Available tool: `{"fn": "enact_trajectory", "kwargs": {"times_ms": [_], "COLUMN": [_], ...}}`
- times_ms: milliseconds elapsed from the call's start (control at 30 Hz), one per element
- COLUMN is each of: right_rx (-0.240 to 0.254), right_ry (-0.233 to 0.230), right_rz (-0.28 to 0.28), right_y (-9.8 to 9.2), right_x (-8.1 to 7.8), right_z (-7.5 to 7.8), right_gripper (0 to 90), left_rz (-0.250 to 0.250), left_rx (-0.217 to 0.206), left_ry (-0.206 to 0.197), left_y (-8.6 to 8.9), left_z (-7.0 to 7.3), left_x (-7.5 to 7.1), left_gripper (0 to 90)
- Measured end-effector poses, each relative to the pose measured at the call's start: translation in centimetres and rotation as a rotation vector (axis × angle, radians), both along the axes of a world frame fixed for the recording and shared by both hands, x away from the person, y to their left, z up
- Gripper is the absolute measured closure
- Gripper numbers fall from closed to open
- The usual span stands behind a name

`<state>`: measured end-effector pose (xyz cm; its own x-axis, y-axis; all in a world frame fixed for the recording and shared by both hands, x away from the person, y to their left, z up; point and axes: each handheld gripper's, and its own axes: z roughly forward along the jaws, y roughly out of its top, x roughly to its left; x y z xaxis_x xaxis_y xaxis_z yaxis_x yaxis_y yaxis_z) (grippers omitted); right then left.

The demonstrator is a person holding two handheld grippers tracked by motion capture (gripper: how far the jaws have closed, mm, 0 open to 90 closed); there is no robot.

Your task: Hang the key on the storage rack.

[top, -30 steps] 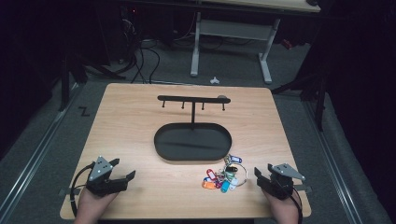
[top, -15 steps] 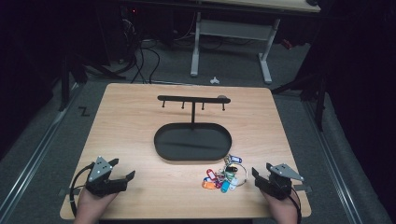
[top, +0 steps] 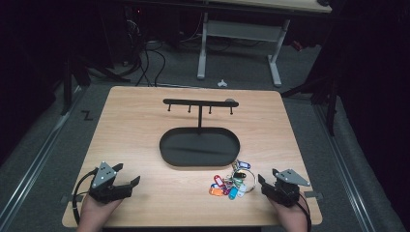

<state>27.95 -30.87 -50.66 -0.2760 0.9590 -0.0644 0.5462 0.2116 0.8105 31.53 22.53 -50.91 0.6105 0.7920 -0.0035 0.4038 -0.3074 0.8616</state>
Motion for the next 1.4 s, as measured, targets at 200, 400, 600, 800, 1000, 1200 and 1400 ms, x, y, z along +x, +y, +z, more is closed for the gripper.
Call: {"fn": "enact_trajectory", "kwargs": {"times_ms": [200,400,600,800,1000,1200,1400], "right_rx": [-0.022,-0.034,-0.053,-0.118,-0.118,-0.162,-0.209], "right_ry": [0.035,0.056,0.074,0.151,0.218,0.293,0.355], "right_rz": [0.056,0.078,0.101,0.14,0.164,0.199,0.245], "right_y": [1.0,1.6,1.5,2.0,2.1,2.3,3.0], "right_x": [0.3,0.3,0.8,1.3,1.8,2.7,3.7], "right_z": [0.2,0.6,1.4,2.5,3.0,3.3,2.9], "right_gripper": [43.5,46.7,49.4,49.4,49.5,50.8,51.4], "left_rz": [-0.016,-0.02,-0.026,-0.027,-0.028,-0.032,-0.035], "left_rx": [0.001,0.006,0.003,-0.005,-0.01,-0.007,-0.003], "left_ry": [-0.01,-0.005,0.017,0.02,0.023,0.024,0.028], "left_y": [-0.2,-0.3,-0.4,-0.4,-0.4,-0.4,-0.5], "left_z": [0.0,0.0,0.0,0.1,0.2,0.2,0.1], "left_x": [-0.1,-0.2,-0.2,-0.3,-0.3,-0.2,-0.3], "left_gripper": [20.3,19.7,19.1,18.5,18.6,18.6,18.8]}}
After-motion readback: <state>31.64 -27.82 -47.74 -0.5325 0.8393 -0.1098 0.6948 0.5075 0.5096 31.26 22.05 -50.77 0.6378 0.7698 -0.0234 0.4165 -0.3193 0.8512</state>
